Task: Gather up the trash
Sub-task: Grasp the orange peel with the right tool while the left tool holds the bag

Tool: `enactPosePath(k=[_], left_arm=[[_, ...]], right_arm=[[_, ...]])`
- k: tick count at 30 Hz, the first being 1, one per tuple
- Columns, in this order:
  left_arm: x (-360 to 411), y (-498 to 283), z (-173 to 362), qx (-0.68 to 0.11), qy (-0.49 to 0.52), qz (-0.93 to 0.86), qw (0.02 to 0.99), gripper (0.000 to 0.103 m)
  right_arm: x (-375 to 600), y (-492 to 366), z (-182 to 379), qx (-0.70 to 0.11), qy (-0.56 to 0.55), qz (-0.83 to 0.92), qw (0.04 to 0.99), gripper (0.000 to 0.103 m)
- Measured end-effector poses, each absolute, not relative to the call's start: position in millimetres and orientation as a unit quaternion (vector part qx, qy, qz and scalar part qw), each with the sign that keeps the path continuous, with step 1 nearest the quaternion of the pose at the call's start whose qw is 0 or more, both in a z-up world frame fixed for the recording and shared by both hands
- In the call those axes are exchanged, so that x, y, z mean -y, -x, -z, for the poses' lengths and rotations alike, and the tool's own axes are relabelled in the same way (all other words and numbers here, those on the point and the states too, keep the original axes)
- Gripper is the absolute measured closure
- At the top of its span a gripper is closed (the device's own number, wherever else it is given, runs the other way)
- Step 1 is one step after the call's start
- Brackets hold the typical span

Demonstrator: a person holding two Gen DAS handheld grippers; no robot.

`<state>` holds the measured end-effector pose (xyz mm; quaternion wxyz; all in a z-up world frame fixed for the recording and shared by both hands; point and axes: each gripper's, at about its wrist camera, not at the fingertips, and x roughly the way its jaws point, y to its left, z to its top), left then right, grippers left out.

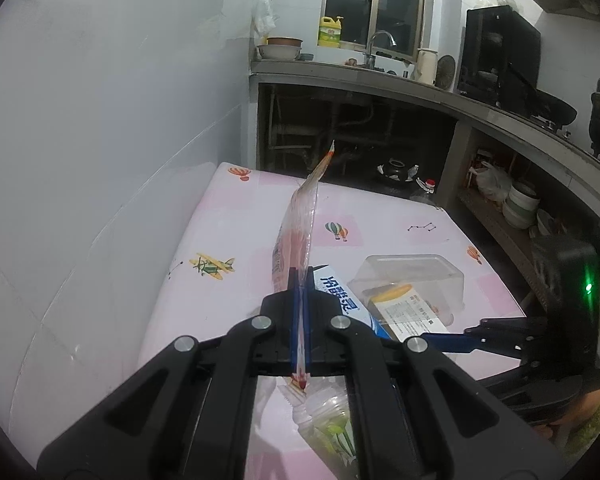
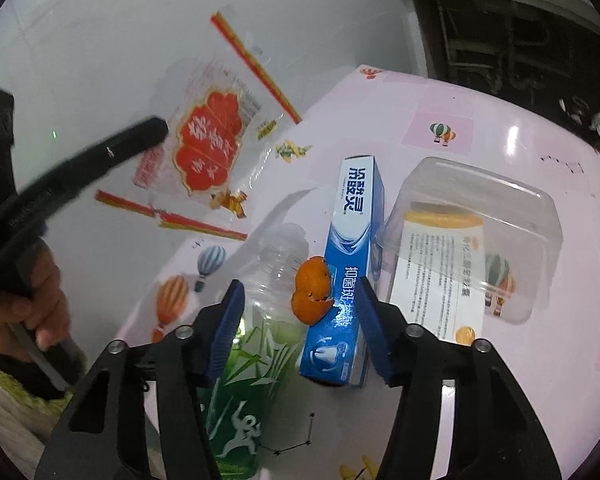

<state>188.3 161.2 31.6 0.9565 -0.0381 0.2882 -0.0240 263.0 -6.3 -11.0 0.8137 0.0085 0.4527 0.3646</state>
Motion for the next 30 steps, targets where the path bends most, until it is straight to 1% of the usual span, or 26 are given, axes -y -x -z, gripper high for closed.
enactPosePath(k=[6,8,11,14,15,18,22,30], left_arm=[[-164.1,-188.3,-27.8,-0.29,0.042,0.023,0.956,0.103],[-164.8,-188.1,-26.6,-0.291,0.043,0.023,0.955,0.102],[-165.8,-188.2,-27.4,-0.291,0.043,0.022,0.956,0.102],[-167.0,-187.7,-27.5,-0.291,0.044,0.02,0.956,0.102],[-167.6,-187.7,-27.6,-0.291,0.044,0.02,0.956,0.102],[-168.9,-186.2,-27.1,-0.291,0.045,0.017,0.956,0.102],[-170.4,-185.6,-27.5,-0.291,0.045,0.016,0.956,0.103],[-170.5,-183.5,-27.7,-0.289,0.045,0.019,0.956,0.103]], right_arm=[[-6.0,-259.1,19.1,-0.46,0.029,-0.364,0.809,0.061],[-7.2,-258.2,22.7,-0.465,0.033,-0.362,0.807,0.068],[-7.5,-258.0,25.4,-0.47,0.033,-0.362,0.804,0.074],[-10.0,-259.2,31.7,-0.476,0.04,-0.36,0.801,0.084],[-10.5,-259.1,32.6,-0.476,0.04,-0.36,0.801,0.085],[-11.4,-257.9,33.3,-0.477,0.04,-0.359,0.801,0.092],[-12.0,-259.0,32.9,-0.475,0.035,-0.363,0.801,0.095],[-3.7,-257.4,13.9,-0.449,0.009,-0.375,0.811,0.097]])
